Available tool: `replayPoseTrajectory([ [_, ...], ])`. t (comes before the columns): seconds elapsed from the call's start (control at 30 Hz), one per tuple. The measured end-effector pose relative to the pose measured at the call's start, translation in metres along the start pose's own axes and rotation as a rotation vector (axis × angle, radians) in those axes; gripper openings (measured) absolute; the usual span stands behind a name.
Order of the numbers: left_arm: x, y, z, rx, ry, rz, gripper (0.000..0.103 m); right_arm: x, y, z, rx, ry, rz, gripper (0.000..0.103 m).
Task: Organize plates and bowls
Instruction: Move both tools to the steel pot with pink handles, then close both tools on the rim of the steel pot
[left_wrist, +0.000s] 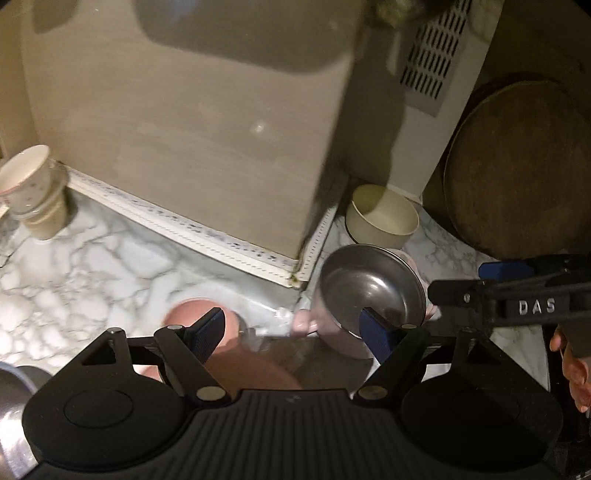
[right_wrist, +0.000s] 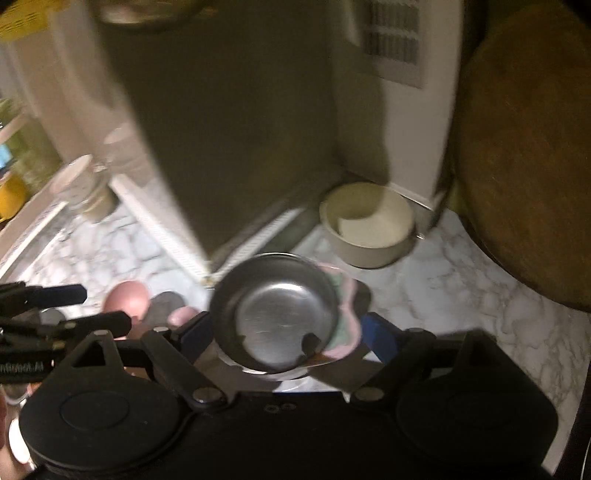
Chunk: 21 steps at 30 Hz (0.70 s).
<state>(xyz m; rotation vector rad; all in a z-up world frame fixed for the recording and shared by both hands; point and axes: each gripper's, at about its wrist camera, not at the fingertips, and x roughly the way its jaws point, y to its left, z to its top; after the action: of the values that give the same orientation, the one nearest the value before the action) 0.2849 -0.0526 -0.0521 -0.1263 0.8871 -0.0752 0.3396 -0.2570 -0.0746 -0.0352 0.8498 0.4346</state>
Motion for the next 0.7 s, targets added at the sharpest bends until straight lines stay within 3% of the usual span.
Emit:
replayPoseTrajectory([
  [0.37, 0.065, -0.029, -0.004, -0.077, 0.124, -0.024, 0.079, 0.039, -0.032, 0.01, 0.037, 0.049, -0.004, 0.085],
  [0.7, 0.083, -0.036, -0.004, -0.148, 0.112, 0.049, 0.08, 0.071, -0.047, 0.014, 0.085, 0.102, 0.023, 0.076],
])
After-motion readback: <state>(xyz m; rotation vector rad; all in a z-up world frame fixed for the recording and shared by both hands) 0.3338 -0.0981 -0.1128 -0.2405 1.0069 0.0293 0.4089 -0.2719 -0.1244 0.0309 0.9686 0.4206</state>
